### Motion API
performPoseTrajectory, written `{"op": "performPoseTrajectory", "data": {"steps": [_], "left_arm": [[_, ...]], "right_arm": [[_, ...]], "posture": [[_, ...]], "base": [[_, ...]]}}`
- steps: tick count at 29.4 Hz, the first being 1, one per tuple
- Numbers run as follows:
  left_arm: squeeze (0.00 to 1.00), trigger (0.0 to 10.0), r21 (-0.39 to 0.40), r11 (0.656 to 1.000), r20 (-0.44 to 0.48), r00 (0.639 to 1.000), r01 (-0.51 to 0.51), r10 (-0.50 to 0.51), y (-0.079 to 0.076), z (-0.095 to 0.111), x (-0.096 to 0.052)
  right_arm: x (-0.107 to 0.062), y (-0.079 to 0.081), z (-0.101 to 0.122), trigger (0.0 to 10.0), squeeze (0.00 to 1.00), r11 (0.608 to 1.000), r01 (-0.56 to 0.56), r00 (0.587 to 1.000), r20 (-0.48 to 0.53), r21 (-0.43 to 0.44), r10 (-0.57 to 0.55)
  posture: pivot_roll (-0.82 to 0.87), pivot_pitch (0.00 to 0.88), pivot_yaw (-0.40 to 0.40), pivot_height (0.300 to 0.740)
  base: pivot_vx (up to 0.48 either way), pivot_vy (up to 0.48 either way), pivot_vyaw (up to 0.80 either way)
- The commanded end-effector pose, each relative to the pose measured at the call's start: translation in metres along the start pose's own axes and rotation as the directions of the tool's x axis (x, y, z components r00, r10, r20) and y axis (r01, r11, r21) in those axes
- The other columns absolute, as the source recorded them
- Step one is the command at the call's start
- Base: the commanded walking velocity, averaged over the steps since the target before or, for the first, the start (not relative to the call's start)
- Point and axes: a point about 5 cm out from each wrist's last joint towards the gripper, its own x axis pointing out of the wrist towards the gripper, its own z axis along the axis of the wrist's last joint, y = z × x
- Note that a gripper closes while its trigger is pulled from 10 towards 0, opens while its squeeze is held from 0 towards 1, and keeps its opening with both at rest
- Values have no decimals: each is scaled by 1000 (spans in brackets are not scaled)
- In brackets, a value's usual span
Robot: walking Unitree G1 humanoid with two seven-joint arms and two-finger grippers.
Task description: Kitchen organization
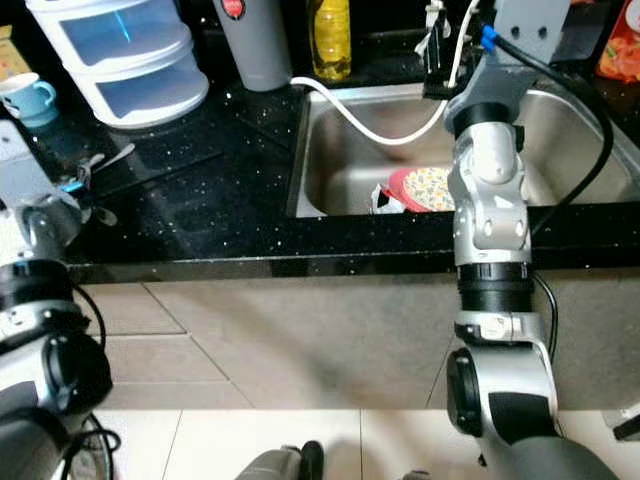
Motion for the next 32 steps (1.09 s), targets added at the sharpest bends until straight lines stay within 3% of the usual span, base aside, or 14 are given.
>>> {"op": "performPoseTrajectory", "data": {"steps": [1, 5, 8, 17, 21, 26, 32], "left_arm": [[0, 10000, -7, 1000, 23, 1000, -21, 21, 8, 11, 2], [0, 10000, 107, 992, 56, 996, -69, 63, 11, 19, 5], [0, 10000, 129, 990, 64, 997, -49, 41, 7, 22, 6], [0, 10000, 131, 991, 20, 1000, -4, 1, 7, 18, 14], [0, 9608, 117, 993, 3, 1000, 0, 0, 10, 14, 16], [0, 9922, 101, 995, -2, 1000, 6, -6, 11, 13, 17], [0, 9137, 88, 996, -23, 1000, -9, 11, 17, 10, 19]], "right_arm": [[-1, 0, 3, 10000, 0, 1000, -5, 1000, 7, -2, 5], [-1, 0, 4, 10000, 0, 1000, -4, 1000, 8, -3, 4], [0, 0, 5, 10000, 0, 1000, -5, 1000, 8, -2, 5], [3, 3, 8, 10000, 0, 1000, -10, 1000, 11, 2, 10], [2, -2, 12, 10000, 0, 1000, -12, 1000, 6, -17, 13], [3, -4, 11, 10000, 0, 999, -30, 999, -12, -39, 30], [3, 0, 11, 10000, 0, 998, -54, 998, -18, -42, 53]], "posture": [[70, 47, 127, 740], [73, 50, 123, 740], [75, 54, 120, 740], [72, 82, 121, 740], [63, 147, 111, 740], [69, 206, 109, 740], [93, 245, 118, 740]], "base": [[0, 0, 0], [0, 0, 0], [0, 0, 0], [0, 0, 0], [0, 0, 0], [0, 0, 0], [0, 0, 0]]}}
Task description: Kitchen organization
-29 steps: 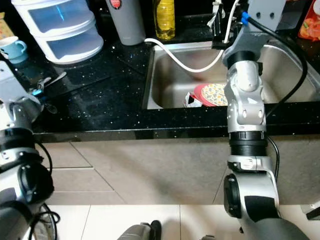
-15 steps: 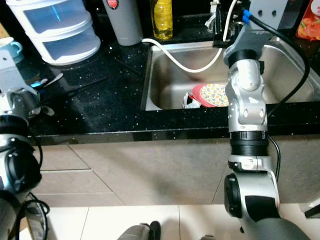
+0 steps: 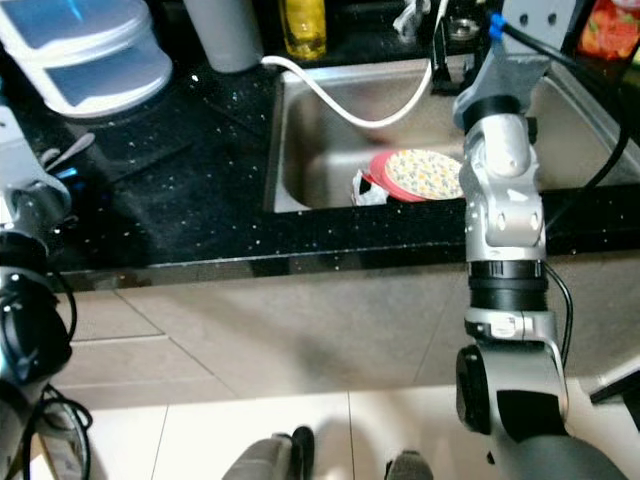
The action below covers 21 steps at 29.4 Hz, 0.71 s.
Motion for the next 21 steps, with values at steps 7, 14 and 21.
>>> {"op": "performPoseTrajectory", "data": {"steps": [7, 14, 21], "left_arm": [[0, 4510, 8, 997, -82, 993, -80, 81, 18, -15, 4], [0, 0, -117, 977, -101, 981, -176, 165, 24, -28, 3], [0, 0, -342, 920, -175, 975, -193, 139, 20, -36, 4]], "right_arm": [[-1, 7, 1, 10000, 0, 999, -33, 999, -5, -5, 33], [-1, 7, -2, 10000, 0, 1000, -29, 999, -18, -1, 29], [3, 7, -1, 10000, 0, 1000, -31, 999, -10, -3, 31]], "posture": [[115, 263, 133, 740], [123, 258, 134, 740], [110, 237, 125, 740]], "base": [[0, 0, 0], [0, 0, 0], [0, 0, 0]]}}
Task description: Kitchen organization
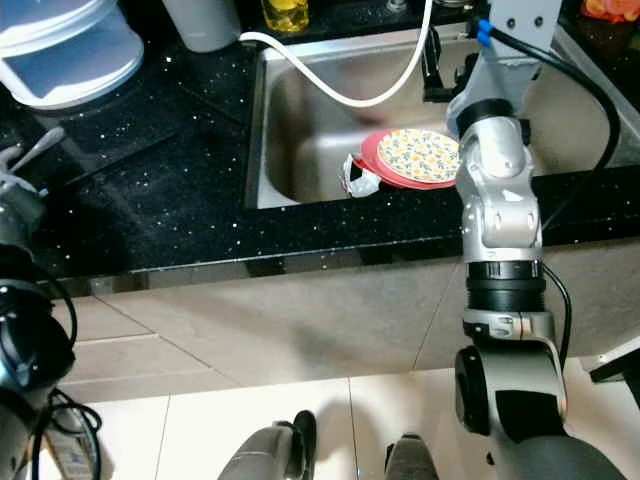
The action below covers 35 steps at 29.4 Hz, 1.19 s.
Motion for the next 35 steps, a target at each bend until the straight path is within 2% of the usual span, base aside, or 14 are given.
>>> {"op": "performPoseTrajectory", "data": {"steps": [1, 7, 11, 12, 13, 16, 18, 20, 22, 25, 26, 31, 33, 35], "left_arm": [[0, 0, 25, 999, -165, 986, -26, 30, 6, -42, 7], [0, 0, 114, 993, -114, 993, 33, -20, -6, -37, 2], [0, 0, 194, 968, -21, 987, 158, -157, -30, -22, -8], [0, 3765, 222, 951, 18, 974, 215, -224, -41, -14, -14], [0, 10000, 255, 928, 69, 952, 274, -300, -56, -3, -23], [0, 10000, 315, 890, 134, 912, 331, -387, -73, 9, -35], [0, 10000, 362, 831, 172, 846, 422, -504, -94, 18, -51], [0, 10000, 426, 723, 167, 738, 544, -654, -123, 22, -74], [0, 10000, 437, 695, 155, 713, 571, -684, -130, 22, -80], [0, 10000, 490, 552, 55, 608, 675, -792, -160, 7, -102], [0, 10000, 519, 470, -22, 561, 714, -828, -175, -9, -113], [0, 10000, 541, 390, -88, 512, 745, -855, -187, -25, -124], [0, 10000, 538, 272, -215, 441, 798, -871, -200, -57, -140], [0, 10000, 534, 231, -257, 417, 813, -872, -205, -70, -147]], "right_arm": [[3, 4, 5, 10000, 0, 1000, -13, 1000, 23, 3, 13], [2, 1, 7, 10000, 0, 1000, -2, 1000, 29, 3, 1], [1, 0, 7, 10000, 0, 1000, 8, 999, 31, 7, -9], [1, 0, 7, 10000, 0, 1000, 11, 999, 32, 8, -11], [1, 0, 6, 10000, 0, 1000, 13, 999, 32, 11, -14], [1, 1, 6, 10000, 0, 1000, 15, 999, 33, 15, -15], [0, 2, 6, 10000, 0, 1000, 16, 999, 34, 20, -17], [0, 2, 6, 10000, 0, 1000, 19, 999, 36, 24, -20], [0, 2, 6, 10000, 0, 999, 20, 999, 36, 25, -21], [0, 1, 6, 10000, 0, 999, 27, 999, 37, 28, -28], [-1, 1, 6, 10000, 0, 999, 31, 999, 40, 27, -32], [-1, 0, 7, 10000, 0, 999, 36, 998, 43, 26, -37], [-3, -4, 9, 10000, 0, 999, 48, 998, 49, 19, -49], [-3, -6, 9, 10000, 0, 998, 53, 997, 50, 16, -53]], "posture": [[105, 231, 127, 740], [101, 217, 131, 740], [102, 210, 137, 740], [101, 209, 137, 740], [104, 205, 140, 740], [104, 202, 142, 740], [101, 197, 146, 740], [99, 193, 149, 740], [98, 190, 151, 740], [94, 181, 157, 740], [86, 176, 163, 740], [73, 170, 171, 740], [67, 168, 175, 740], [63, 163, 179, 740]], "base": [[0, 0, 0], [0, 0, 0], [0, 0, 0], [0, 0, 0], [0, 0, 0], [0, 0, 0], [0, 0, 0], [0, 0, 0], [0, 0, 0], [0, 0, 0], [0, 0, 0], [0, 0, 0], [0, 0, 0], [0, 0, 0]]}}
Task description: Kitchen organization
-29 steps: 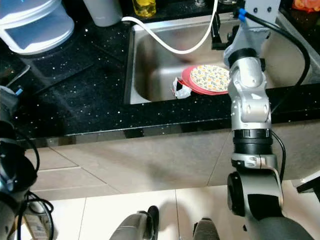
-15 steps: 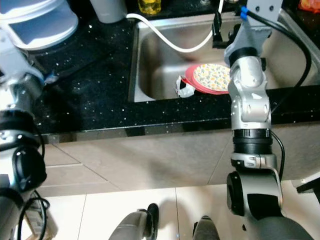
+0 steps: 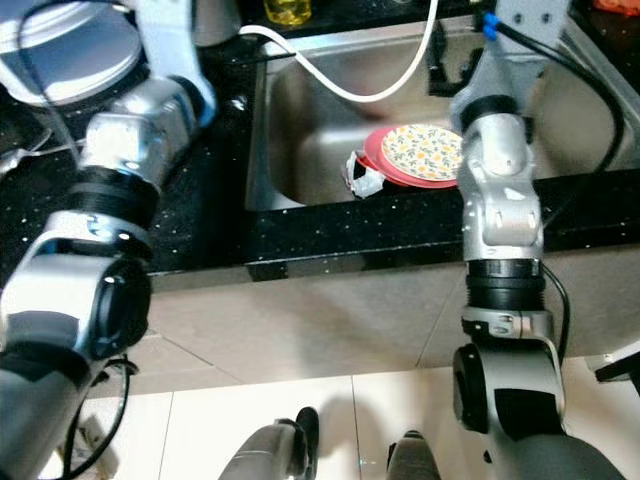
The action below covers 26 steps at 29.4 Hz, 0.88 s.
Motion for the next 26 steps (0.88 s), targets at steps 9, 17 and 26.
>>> {"op": "performPoseTrajectory", "data": {"steps": [9, 17, 26], "left_arm": [[0, 10000, 79, 977, -155, 971, 196, -182, -51, -39, 12], [0, 10000, 134, 984, -18, 993, 116, -115, -29, -16, 9], [1000, 10000, 106, 978, -18, 983, -182, 185, 44, -9, -6]], "right_arm": [[-4, -2, 4, 10000, 0, 1000, 13, 1000, 21, -6, -13], [-5, 2, 2, 10000, 0, 1000, 5, 1000, 15, 6, -5], [-3, 4, 2, 10000, 0, 1000, -1, 1000, 12, 14, 1]], "posture": [[48, 163, 188, 740], [69, 168, 178, 740], [78, 174, 172, 740]], "base": [[0, 0, 0], [0, 0, 0], [0, 0, 0]]}}
